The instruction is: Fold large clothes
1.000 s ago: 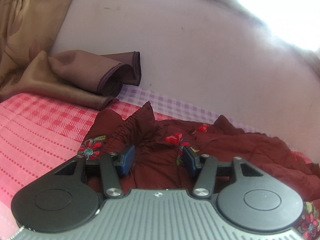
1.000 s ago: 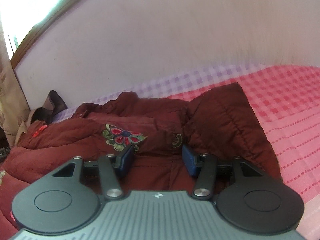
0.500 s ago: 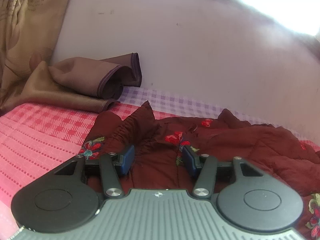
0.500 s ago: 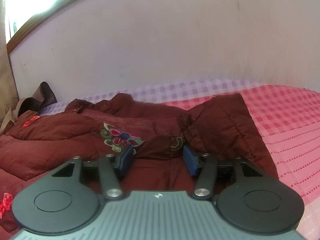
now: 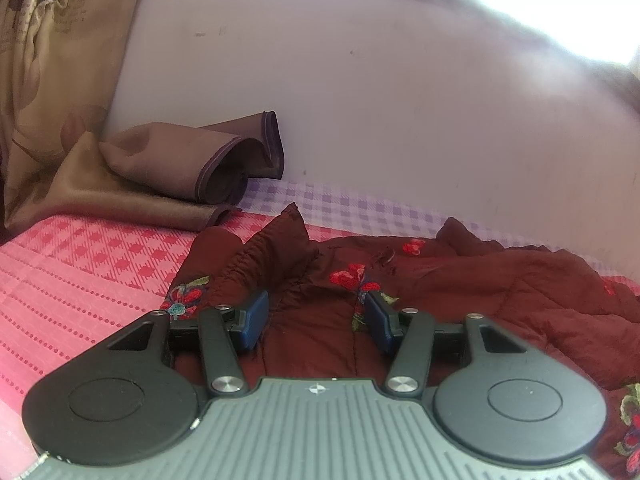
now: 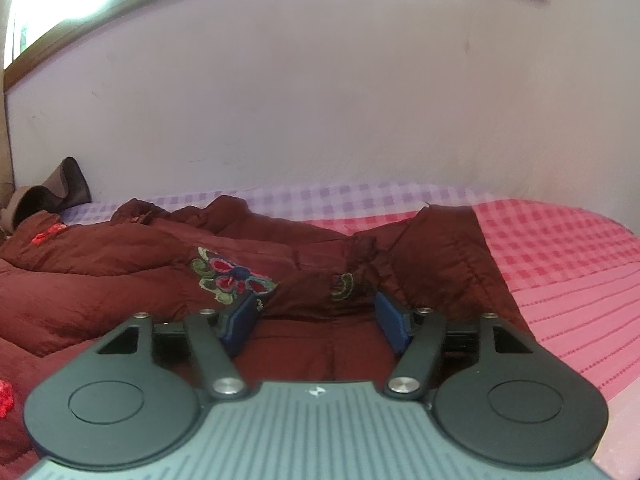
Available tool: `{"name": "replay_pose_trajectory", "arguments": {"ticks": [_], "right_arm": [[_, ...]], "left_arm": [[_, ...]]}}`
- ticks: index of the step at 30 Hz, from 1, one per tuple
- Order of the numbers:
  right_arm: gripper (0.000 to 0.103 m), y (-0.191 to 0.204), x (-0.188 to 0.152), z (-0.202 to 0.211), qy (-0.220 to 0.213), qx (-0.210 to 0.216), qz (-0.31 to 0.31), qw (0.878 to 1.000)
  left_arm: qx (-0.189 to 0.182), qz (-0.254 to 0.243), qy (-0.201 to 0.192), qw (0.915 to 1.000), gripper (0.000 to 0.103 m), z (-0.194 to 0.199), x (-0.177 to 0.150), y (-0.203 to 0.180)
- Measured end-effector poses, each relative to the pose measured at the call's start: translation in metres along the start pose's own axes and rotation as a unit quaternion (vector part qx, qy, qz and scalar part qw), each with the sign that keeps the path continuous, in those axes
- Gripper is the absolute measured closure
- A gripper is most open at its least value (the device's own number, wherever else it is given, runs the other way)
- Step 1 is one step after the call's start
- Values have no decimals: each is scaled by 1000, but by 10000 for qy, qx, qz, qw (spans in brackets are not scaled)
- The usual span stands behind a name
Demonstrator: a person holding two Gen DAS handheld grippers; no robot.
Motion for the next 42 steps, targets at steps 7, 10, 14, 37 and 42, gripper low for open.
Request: {"name": "replay_pose_trajectory", "arguments": {"ticks": [7, 10, 14, 37, 42], "right_arm": [[33, 2, 1, 2, -46, -135, 141, 9998], [32, 1, 2, 1, -1, -142, 121, 9998], [31, 7, 22, 5, 167, -332, 248, 9990], [41, 131, 5, 26, 205, 1678, 1221, 9780], [41, 118, 2, 20, 221, 1869, 823, 9787]], "left_arm": [[13, -77, -27, 10000, 47, 2, 0, -1], [35, -118, -29, 9999, 47, 2, 0, -3], [38, -127, -29, 9999, 47, 2, 0, -3], [-1164, 552, 107, 9916, 0, 43, 49, 43], [-1529, 746, 797, 9822, 0, 48, 52, 104]]}}
Point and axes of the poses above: each gripper's, at about its wrist camera, not at the fingertips, and z roughly against the way its jaws point, y to its left, x to its top, the point moved 3 cm from there along -z, roughly the way its jaws point, and after that the axes turned 14 degrees about -y, right-handed, at the moved point
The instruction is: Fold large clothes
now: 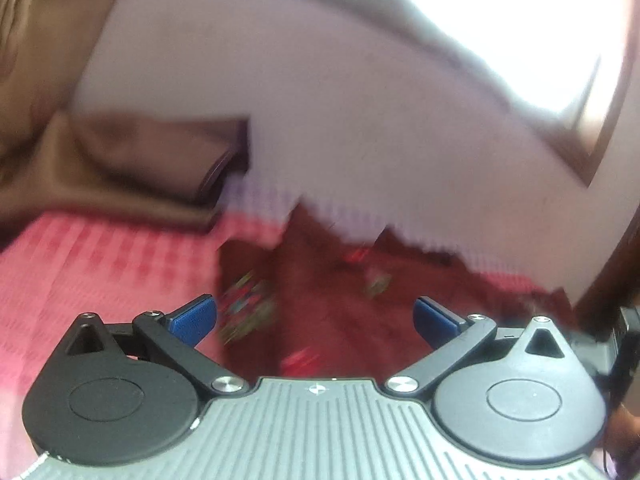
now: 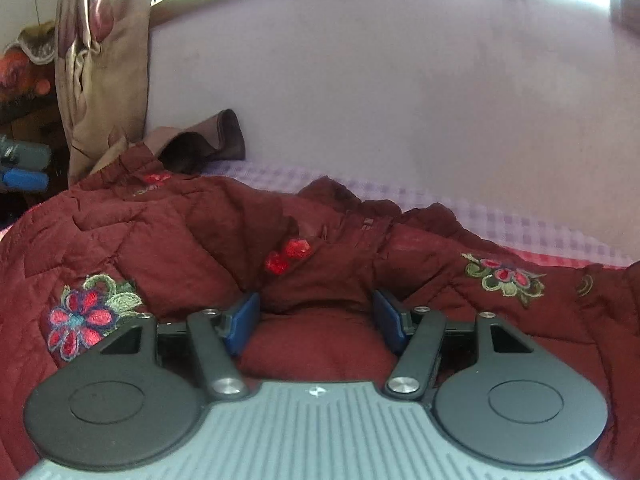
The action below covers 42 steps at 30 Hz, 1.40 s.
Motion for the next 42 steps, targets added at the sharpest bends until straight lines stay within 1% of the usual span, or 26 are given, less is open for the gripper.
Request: {"name": "replay_pose_trajectory", "arguments": {"ticks": [2, 4, 6, 8, 10, 13, 15, 17, 18, 19, 20, 22, 25, 27, 29, 31, 32, 33, 36, 37, 39, 40, 42], "right_arm": [[41, 1, 0, 0, -20, -4, 20, 10000], [40, 2, -1, 1, -44, -6, 12, 10000], [40, 3, 0, 1, -60, 0, -3, 10000], [40, 3, 0, 1, -79, 11, -22, 10000], [40, 3, -1, 0, -89, 18, -31, 10000], [40, 2, -2, 2, -140, 21, -85, 9999], [40, 1, -3, 4, -182, 37, -132, 9997], [40, 0, -3, 5, -194, 38, -179, 9996], [40, 1, -3, 5, -193, 30, -175, 9997], [39, 1, -2, 5, -190, 27, -174, 9997], [39, 1, -2, 5, -189, 29, -194, 9996], [37, -2, 1, 6, -184, 85, -330, 9992], [36, -10, 9, 16, -413, 192, -698, 9965], [36, -16, 16, 33, -703, 180, -1002, 9923], [46, -19, 24, 51, -835, 94, -1116, 9902], [63, -17, 29, 69, -919, 128, -1003, 9906], [66, -15, 30, 77, -922, 154, -874, 9918], [72, -12, 30, 82, -866, 159, -671, 9939], [74, -3, 22, 90, -682, 185, -42, 9975], [75, -2, 17, 89, -590, 221, 66, 9980], [76, -1, 6, 79, -392, 260, 217, 9987], [76, -2, 1, 74, -362, 273, 218, 9987], [77, -7, -8, 61, -320, 387, -41, 9987]], "left_arm": [[-182, 285, 404, 9986, 1, -4, -10, 20], [-425, 778, 794, 9929, 1, -13, -24, 37], [-728, 1242, 1112, 9833, 3, -24, -37, 49], [-1231, 1591, 1359, 9701, 5, -36, -49, 52], [-1588, 1474, 1388, 9663, 7, -43, -54, 46], [-1806, 1263, 1289, 9669, 9, -55, -57, 39], [-1760, 1148, 1205, 9702, 14, -57, -59, 33], [-1570, 1127, 1077, 9752, 26, -52, -62, 27], [-1526, 1222, 1002, 9756, 31, -50, -61, 28], [-1483, 1379, 889, 9752, 41, -46, -60, 29], [-1433, 1576, 781, 9739, 48, -41, -59, 30], [-1329, 1814, 681, 9720, 53, -33, -58, 32], [-1077, 1607, 632, 9791, 58, -27, -53, 20], [-953, 1656, 666, 9793, 59, -24, -45, 16], [-824, 1628, 708, 9807, 60, -22, -38, 10], [-700, 1496, 763, 9833, 61, -23, -32, 1], [-635, 1440, 785, 9844, 61, -21, -29, -3], [-581, 1416, 803, 9849, 62, -17, -26, -7], [-433, 1317, 849, 9867, 63, -15, -17, -19], [-402, 1278, 853, 9873, 63, -12, -14, -24], [-323, 1146, 883, 9890, 63, -7, -5, -39], [-291, 1095, 891, 9896, 64, -5, -1, -47], [-230, 997, 897, 9907, 64, 0, 10, -66]]}}
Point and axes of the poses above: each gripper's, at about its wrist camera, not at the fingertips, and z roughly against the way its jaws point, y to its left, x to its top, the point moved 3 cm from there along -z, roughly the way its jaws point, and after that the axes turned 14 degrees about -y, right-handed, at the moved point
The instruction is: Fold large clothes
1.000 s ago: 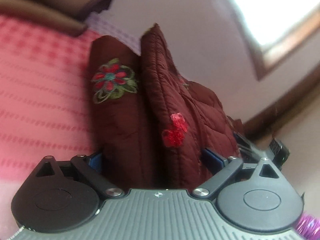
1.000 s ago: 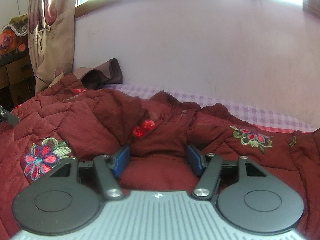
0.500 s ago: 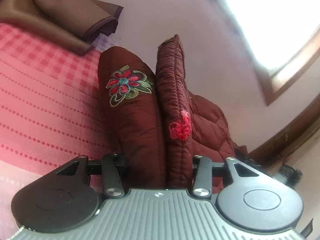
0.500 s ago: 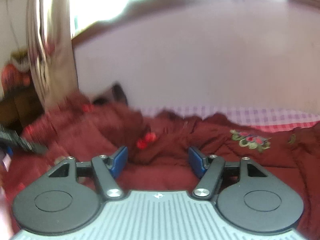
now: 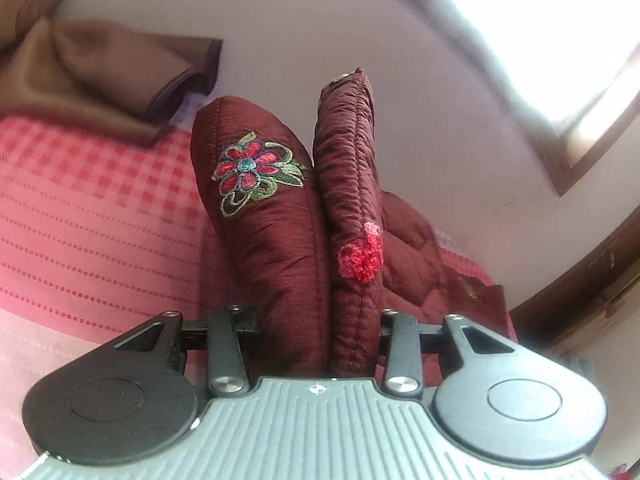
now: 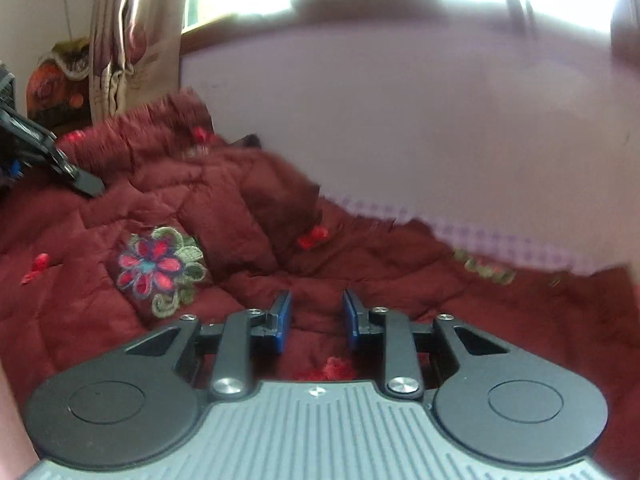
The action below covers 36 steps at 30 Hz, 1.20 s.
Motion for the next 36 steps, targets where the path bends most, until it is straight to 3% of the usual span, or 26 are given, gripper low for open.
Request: {"name": "replay_pose_trajectory", "arguments": {"ticks": [4, 10, 16, 20, 23, 26, 28, 30, 31, 33, 35, 36], "right_arm": [[77, -4, -4, -17, 66, 137, -506, 9986], [77, -29, -10, -27, 86, 342, -1620, 9862], [79, -71, -24, -18, -139, 605, -2996, 9520], [79, -93, -33, -12, -221, 836, -3733, 9237], [79, -109, -33, 6, -25, 840, -4184, 9044], [78, -120, -28, 50, 23, 662, -4137, 9080], [72, -131, -27, 92, -256, 562, -3940, 9170], [72, -149, -32, 134, -542, 104, -3620, 9305], [72, -162, -38, 150, -618, -169, -3587, 9313], [70, -192, -61, 168, -614, -517, -3984, 9137], [70, -217, -88, 178, -674, -480, -4724, 8775], [70, -221, -95, 181, -728, -426, -4920, 8665]], "left_arm": [[-16, -314, 32, 9995, 64, 8, 14, -67], [-257, -1347, 307, 9901, 64, -14, 6, -199], [-603, -1970, 499, 9773, 62, -60, -40, -291], [-713, -2082, 323, 9749, 61, -79, -57, -315], [-766, -2138, 156, 9737, 61, -79, -62, -322], [-765, -2169, 168, 9730, 61, -77, -72, -322], [-743, -2291, 237, 9703, 61, -78, -86, -326], [-732, -2461, 263, 9661, 61, -78, -105, -332], [-738, -2530, 272, 9643, 60, -78, -112, -335], [-784, -2656, 278, 9605, 60, -81, -129, -343], [-819, -2813, 252, 9558, 60, -86, -144, -351], [-826, -2913, 214, 9528, 59, -88, -154, -355]]}}
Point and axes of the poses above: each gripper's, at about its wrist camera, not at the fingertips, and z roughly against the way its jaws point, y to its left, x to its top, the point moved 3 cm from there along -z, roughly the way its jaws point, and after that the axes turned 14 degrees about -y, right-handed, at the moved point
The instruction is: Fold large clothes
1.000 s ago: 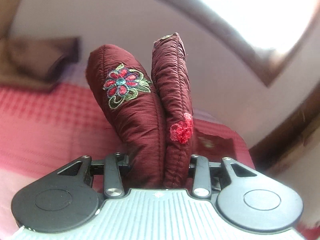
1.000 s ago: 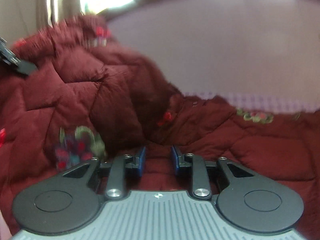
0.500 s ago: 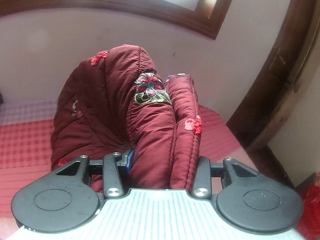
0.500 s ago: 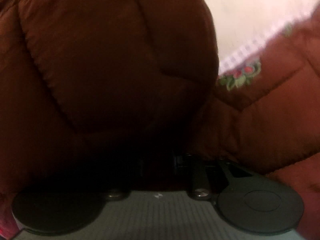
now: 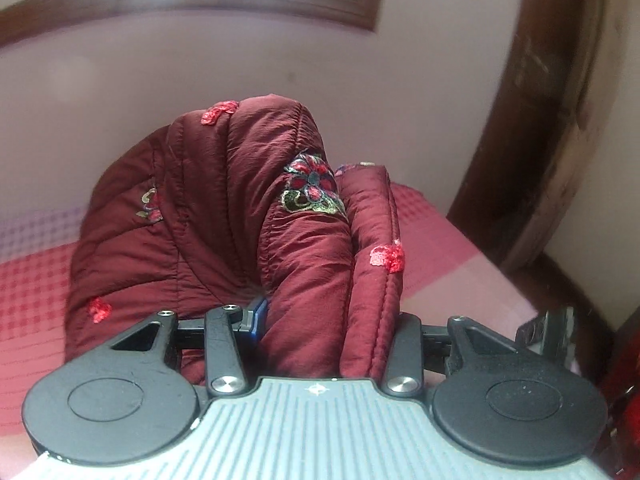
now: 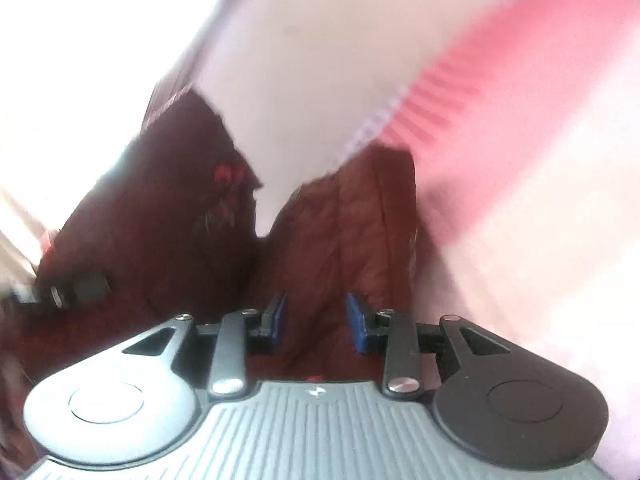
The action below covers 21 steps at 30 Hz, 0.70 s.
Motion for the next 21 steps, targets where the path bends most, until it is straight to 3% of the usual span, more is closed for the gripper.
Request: {"name": "replay_pose_trajectory", "arguments": {"ticks": [5, 6, 8, 9, 10, 14, 18, 19, 20, 21], "right_arm": [[70, -9, 22, 26, -475, 345, -565, 9967], [63, -5, 28, 32, -481, 519, -622, 9956], [29, 6, 41, 36, -299, 900, -701, 9930], [6, 13, 45, 33, -170, 976, -691, 9927], [4, 21, 48, 29, -21, 1004, -682, 9926], [4, 46, 56, 7, 442, 1015, -647, 9917], [7, 73, 66, -9, 756, 557, 457, 9945], [33, 81, 62, -16, 831, 385, 948, 9913], [42, 87, 57, -20, 895, 199, 1437, 9854], [42, 88, 52, -25, 992, 84, 1709, 9803]], "left_arm": [[126, -531, -240, 9982, 55, -18, -36, -31], [138, -639, -359, 9972, 54, -18, -44, -36], [167, -883, -553, 9944, 51, -21, -55, -48], [166, -1005, -663, 9926, 49, -20, -60, -52], [127, -1068, -771, 9912, 46, -19, -67, -54], [55, -1287, -1020, 9864, 36, -12, -85, -62], [-104, -1440, -1251, 9816, 29, -3, -96, -65], [-118, -1513, -1334, 9794, 27, 3, -97, -68], [-148, -1536, -1408, 9779, 27, 12, -97, -69], [-215, -1521, -1437, 9776, 27, 21, -97, -73]]}}
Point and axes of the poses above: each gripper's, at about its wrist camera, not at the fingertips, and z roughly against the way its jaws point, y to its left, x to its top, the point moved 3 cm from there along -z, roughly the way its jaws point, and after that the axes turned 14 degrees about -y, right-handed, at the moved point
